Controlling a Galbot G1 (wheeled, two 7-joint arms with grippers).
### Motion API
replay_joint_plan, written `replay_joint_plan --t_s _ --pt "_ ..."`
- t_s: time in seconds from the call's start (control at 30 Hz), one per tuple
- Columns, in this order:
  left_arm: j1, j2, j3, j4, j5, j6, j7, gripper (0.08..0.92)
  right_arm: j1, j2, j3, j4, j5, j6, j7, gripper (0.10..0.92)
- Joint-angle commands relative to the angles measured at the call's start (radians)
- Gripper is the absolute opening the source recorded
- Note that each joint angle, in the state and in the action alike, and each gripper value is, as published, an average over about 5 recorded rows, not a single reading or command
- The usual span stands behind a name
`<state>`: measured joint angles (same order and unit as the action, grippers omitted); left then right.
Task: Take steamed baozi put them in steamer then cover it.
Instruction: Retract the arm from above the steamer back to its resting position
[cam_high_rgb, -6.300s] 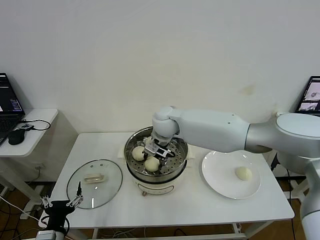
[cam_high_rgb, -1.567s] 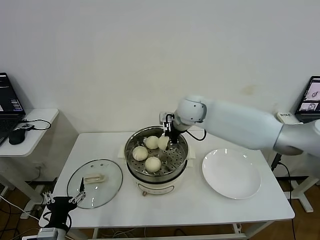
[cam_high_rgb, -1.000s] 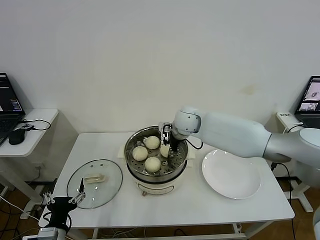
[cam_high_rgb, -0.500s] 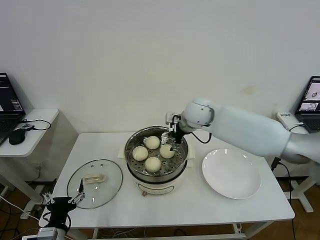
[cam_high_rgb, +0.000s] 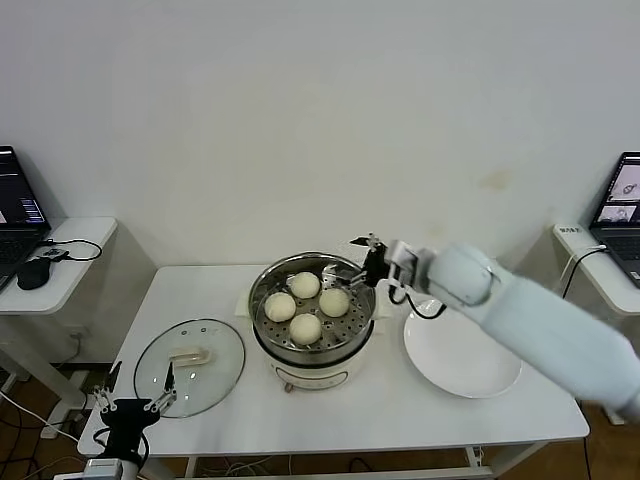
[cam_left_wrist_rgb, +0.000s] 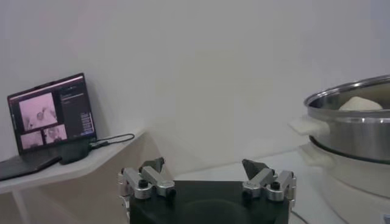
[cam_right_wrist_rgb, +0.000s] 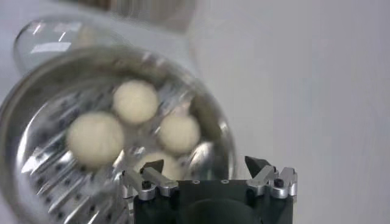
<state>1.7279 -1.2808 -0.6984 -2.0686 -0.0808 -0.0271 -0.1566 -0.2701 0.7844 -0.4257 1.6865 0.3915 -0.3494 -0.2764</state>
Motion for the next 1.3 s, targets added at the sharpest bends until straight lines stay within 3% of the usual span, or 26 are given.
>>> replay_joint_plan --t_s 0.03,0.23,0.47,0.73,0.93,1.3 --pt "-0.004 0.001 0.034 0.017 0.032 0.002 -0.014 0.823 -0.883 0.206 0.847 0.085 -0.327 0.437 0.191 0.823" --pt "-0.032 -0.006 0.053 0.068 0.189 -0.014 -0.021 0.823 -1.104 0.48 1.092 0.108 -0.384 0.543 0.132 0.823" --pt "-0.08 0.005 -0.007 0.195 0.733 -0.101 -0.065 0.823 -1.24 0.636 1.231 0.2 -0.344 0.549 0.12 0.823" --pt "-0.038 0.13 -0.036 0.309 1.169 -0.146 -0.131 0.823 -1.28 0.663 1.323 0.194 -0.301 0.534 0.173 0.823" --pt "-0.076 0.13 -0.011 0.354 1.285 -0.14 -0.125 0.823 -1.291 0.68 1.353 0.172 -0.277 0.517 0.191 0.823" --pt "-0.288 0.121 0.043 0.466 1.297 -0.114 -0.073 0.823 -1.306 0.718 1.351 0.159 -0.342 0.524 0.189 0.823"
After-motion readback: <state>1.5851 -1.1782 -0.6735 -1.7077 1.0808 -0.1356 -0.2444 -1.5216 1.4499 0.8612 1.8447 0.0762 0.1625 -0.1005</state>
